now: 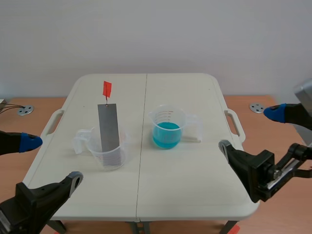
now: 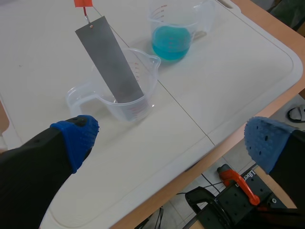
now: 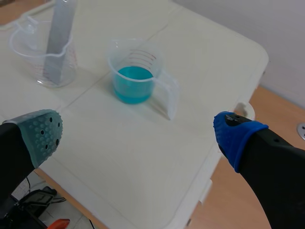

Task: Hold the metal plate by the orange handle, dip it into the blue solution, take it out and point at it, then put the plate back in the beaker on the left.
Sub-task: 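Lift the metal plate out of the left beaker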

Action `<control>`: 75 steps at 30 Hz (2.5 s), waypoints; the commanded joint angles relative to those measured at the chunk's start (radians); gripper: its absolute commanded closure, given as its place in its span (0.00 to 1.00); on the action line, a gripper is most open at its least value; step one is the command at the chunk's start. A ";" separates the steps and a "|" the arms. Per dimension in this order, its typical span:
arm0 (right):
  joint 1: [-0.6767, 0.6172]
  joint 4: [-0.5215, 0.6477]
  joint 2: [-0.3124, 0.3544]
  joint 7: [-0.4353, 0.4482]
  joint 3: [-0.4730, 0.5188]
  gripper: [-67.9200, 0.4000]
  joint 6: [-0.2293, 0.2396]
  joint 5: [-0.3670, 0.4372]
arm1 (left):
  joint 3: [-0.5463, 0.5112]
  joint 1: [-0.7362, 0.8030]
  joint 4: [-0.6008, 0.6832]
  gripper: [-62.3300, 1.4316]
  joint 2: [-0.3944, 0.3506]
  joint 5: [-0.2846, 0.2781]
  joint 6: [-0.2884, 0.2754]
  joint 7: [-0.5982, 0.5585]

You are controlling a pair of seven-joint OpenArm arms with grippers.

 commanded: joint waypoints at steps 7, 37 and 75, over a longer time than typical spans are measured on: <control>0.152 -0.042 0.005 -0.004 -0.118 0.02 0.025 0.007 | 0.003 0.002 0.006 0.94 -0.003 0.000 0.005 -0.015; 0.672 -0.446 -0.186 -0.004 -0.465 0.02 0.037 0.046 | 0.001 0.421 0.006 0.94 -0.006 0.278 0.051 -0.014; 1.157 -1.043 -0.528 -0.019 -0.678 0.02 0.056 0.049 | 0.001 0.496 0.006 0.94 -0.006 0.277 0.066 0.037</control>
